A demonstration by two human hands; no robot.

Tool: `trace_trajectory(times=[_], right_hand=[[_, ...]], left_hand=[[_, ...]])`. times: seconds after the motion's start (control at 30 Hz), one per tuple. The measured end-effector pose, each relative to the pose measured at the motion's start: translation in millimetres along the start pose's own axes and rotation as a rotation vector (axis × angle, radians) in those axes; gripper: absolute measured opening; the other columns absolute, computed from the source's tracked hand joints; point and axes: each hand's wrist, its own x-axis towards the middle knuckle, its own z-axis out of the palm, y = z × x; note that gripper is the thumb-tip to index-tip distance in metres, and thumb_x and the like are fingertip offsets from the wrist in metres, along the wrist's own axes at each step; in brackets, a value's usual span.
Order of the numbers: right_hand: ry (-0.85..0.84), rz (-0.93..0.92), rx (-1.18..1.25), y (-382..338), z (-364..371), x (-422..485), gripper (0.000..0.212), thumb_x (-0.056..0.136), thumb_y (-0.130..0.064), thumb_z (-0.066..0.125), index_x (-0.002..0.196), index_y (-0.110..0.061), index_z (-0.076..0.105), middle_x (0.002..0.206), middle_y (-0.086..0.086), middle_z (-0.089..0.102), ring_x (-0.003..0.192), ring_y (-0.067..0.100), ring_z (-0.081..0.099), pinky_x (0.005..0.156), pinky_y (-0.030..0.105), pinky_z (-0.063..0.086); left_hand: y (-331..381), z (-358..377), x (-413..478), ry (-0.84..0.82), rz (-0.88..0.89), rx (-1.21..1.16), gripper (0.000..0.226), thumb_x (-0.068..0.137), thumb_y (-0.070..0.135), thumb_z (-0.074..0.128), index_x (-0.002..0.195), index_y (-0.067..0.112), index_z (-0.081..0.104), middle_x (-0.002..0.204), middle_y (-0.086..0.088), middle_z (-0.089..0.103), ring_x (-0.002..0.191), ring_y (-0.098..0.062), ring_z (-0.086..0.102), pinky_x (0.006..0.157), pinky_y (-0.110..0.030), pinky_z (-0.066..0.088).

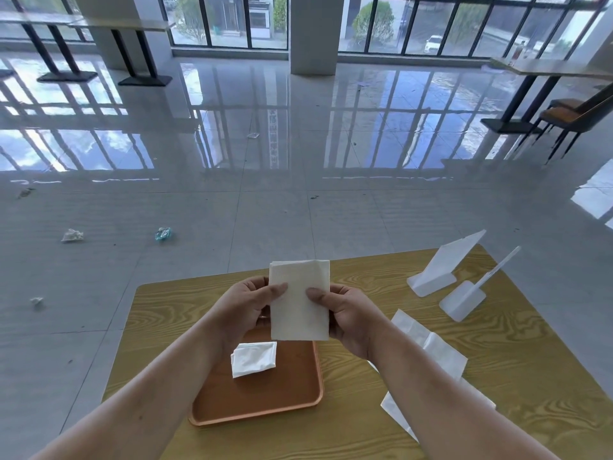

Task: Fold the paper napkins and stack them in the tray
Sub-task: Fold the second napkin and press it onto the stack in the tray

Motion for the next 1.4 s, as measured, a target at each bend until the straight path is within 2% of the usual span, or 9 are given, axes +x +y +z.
trace_trajectory(times=[0.23,0.33,0.4,0.5,0.73,0.8,0.97,1.17,1.4], right_hand=[[0.030,0.027,-0.030,3,5,7,0.023,0.104,-0.012,0.059,0.125,-0.009,0.069,0.105,0.013,0.078,0.077,0.023,0.072,0.058,0.035,0.054],[0.010,0.010,0.017,6,6,11,0.025,0.106,-0.008,0.054,0.127,-0.009,0.068,0.109,0.019,0.073,0.089,0.032,0.065,0.074,0.046,0.051],[-0.026,0.000,0.026,7,7,14,0.027,0.107,-0.005,0.050,0.118,-0.010,0.073,0.108,0.021,0.069,0.088,0.033,0.062,0.079,0.049,0.051],[-0.030,-0.007,-0.003,9,12,16,0.045,0.104,-0.001,0.043,0.088,-0.017,0.081,0.092,0.017,0.068,0.065,0.022,0.061,0.058,0.035,0.052],[-0.006,0.061,-0.075,24,20,36,0.017,0.097,-0.020,0.060,0.103,-0.012,0.074,0.095,0.011,0.068,0.067,0.019,0.064,0.053,0.031,0.051],[0.009,0.049,-0.155,30,22,44,0.031,0.091,0.001,0.062,0.116,-0.016,0.069,0.100,0.011,0.066,0.068,0.017,0.065,0.052,0.030,0.053],[0.091,0.048,-0.154,46,30,66,0.044,0.090,0.016,0.060,0.126,-0.010,0.065,0.102,0.015,0.070,0.083,0.022,0.071,0.062,0.031,0.058],[0.198,0.109,-0.243,74,29,88,0.008,0.094,0.003,0.069,0.101,0.001,0.074,0.082,0.013,0.074,0.068,0.020,0.070,0.064,0.033,0.061],[0.228,0.187,-0.404,128,26,112,0.010,0.101,-0.009,0.064,0.098,-0.004,0.073,0.064,0.002,0.070,0.050,0.011,0.063,0.050,0.028,0.056]], left_hand=[[-5,-8,0,0.052,-0.009,0.012,0.016,0.104,0.012,0.062,0.113,0.012,0.076,0.100,-0.019,0.072,0.084,-0.031,0.062,0.065,-0.035,0.051],[-8,-13,1,0.036,0.001,-0.054,0.025,0.105,0.007,0.057,0.105,0.019,0.079,0.087,-0.011,0.068,0.067,-0.021,0.057,0.057,-0.032,0.045],[-9,-18,1,0.037,-0.009,-0.078,0.039,0.103,0.000,0.053,0.089,0.022,0.082,0.076,-0.009,0.067,0.056,-0.019,0.055,0.054,-0.031,0.044],[-9,-25,0,0.042,-0.031,-0.062,0.046,0.099,-0.006,0.046,0.081,0.019,0.080,0.077,-0.010,0.071,0.056,-0.020,0.061,0.056,-0.031,0.050],[-16,-42,0,0.074,-0.027,0.008,0.031,0.103,0.031,0.059,0.097,0.013,0.083,0.089,-0.002,0.078,0.077,-0.017,0.070,0.071,-0.033,0.057],[-20,-47,2,0.084,-0.001,0.042,0.012,0.099,0.015,0.069,0.104,0.011,0.079,0.092,-0.006,0.075,0.078,-0.019,0.069,0.069,-0.031,0.058],[-38,-61,14,0.171,-0.024,0.056,0.050,0.090,-0.014,0.069,0.129,0.015,0.059,0.105,-0.020,0.070,0.085,-0.025,0.072,0.065,-0.029,0.061],[-78,-88,35,0.293,-0.105,0.262,0.008,0.087,0.012,0.085,0.091,0.010,0.078,0.073,0.001,0.077,0.063,-0.012,0.066,0.062,-0.027,0.055],[-133,-108,47,0.349,-0.235,0.477,0.023,0.091,0.041,0.078,0.080,0.021,0.076,0.065,0.007,0.076,0.057,-0.008,0.071,0.064,-0.037,0.056]])
